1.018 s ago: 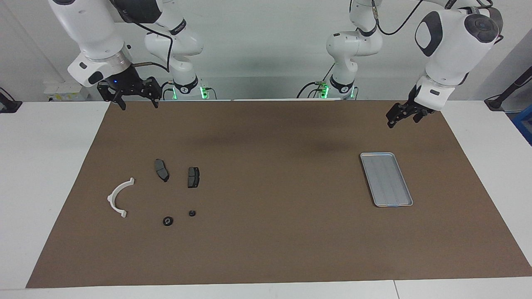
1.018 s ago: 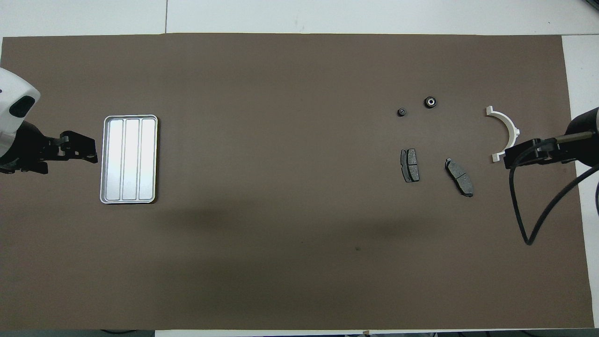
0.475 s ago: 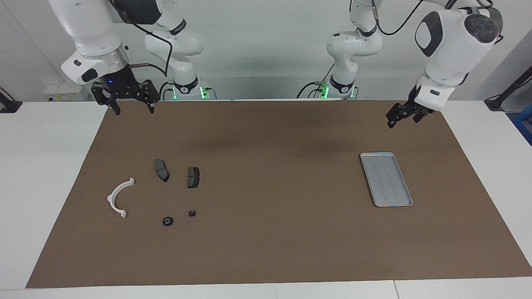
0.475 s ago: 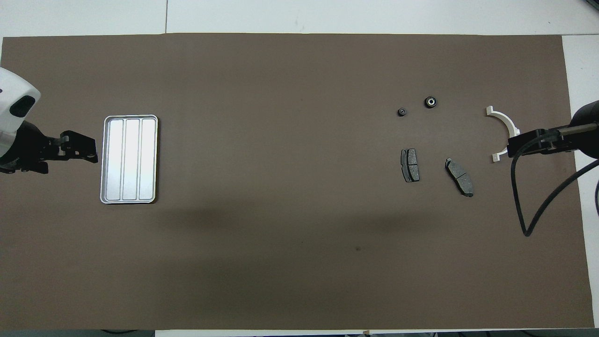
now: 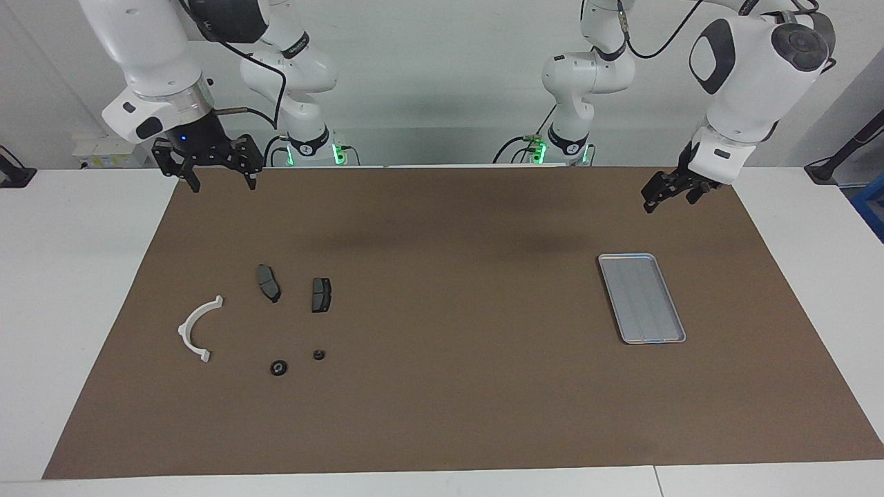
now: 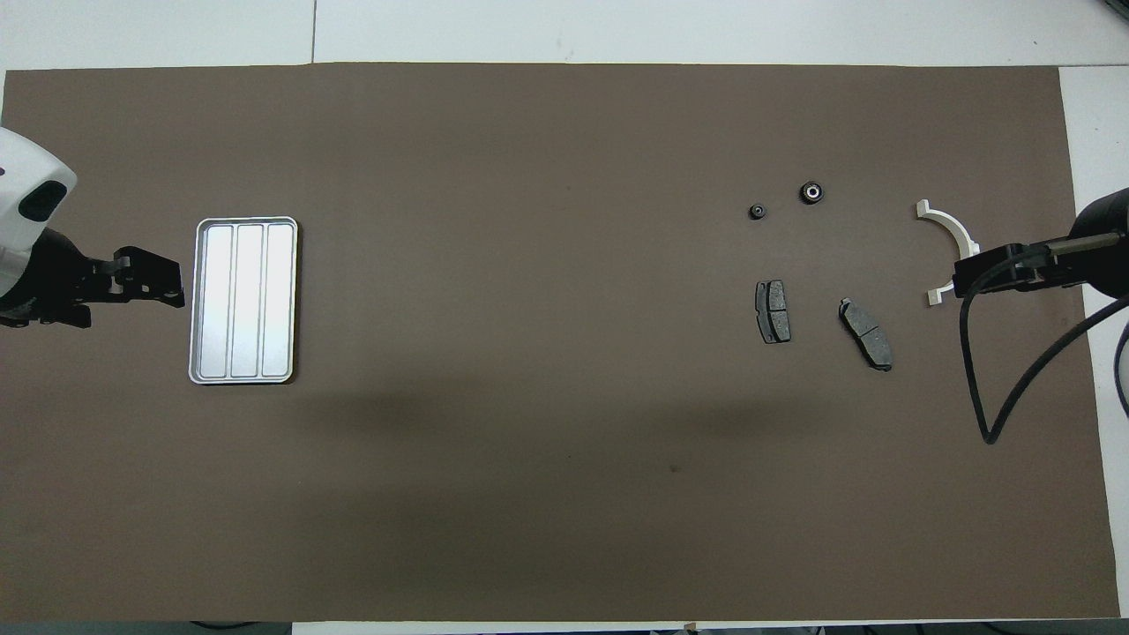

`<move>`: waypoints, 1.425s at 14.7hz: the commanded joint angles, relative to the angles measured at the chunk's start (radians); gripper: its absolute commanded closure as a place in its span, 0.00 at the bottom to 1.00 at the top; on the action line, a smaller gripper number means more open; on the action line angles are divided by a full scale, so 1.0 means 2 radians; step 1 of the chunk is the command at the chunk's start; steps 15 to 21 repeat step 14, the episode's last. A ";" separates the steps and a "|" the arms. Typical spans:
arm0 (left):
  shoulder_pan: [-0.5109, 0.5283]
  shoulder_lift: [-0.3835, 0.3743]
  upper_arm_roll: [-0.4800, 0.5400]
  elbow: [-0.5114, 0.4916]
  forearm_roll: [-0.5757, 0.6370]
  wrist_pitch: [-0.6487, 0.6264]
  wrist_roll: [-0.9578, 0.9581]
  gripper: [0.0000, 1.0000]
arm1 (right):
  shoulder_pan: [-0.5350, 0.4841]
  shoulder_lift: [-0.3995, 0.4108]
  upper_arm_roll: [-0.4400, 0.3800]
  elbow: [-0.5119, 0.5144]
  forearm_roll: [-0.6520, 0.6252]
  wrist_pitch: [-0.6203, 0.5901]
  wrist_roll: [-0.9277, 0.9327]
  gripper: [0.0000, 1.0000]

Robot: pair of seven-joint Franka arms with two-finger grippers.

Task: Place bearing gear from tray to pile

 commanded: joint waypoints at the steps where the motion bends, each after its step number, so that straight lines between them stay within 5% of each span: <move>1: -0.003 -0.015 0.004 -0.014 -0.006 0.003 0.007 0.00 | -0.014 -0.001 0.010 -0.007 0.001 0.001 -0.010 0.00; 21: -0.003 -0.015 0.004 -0.014 -0.006 0.003 0.007 0.00 | -0.008 -0.002 0.009 -0.005 0.004 0.001 -0.012 0.00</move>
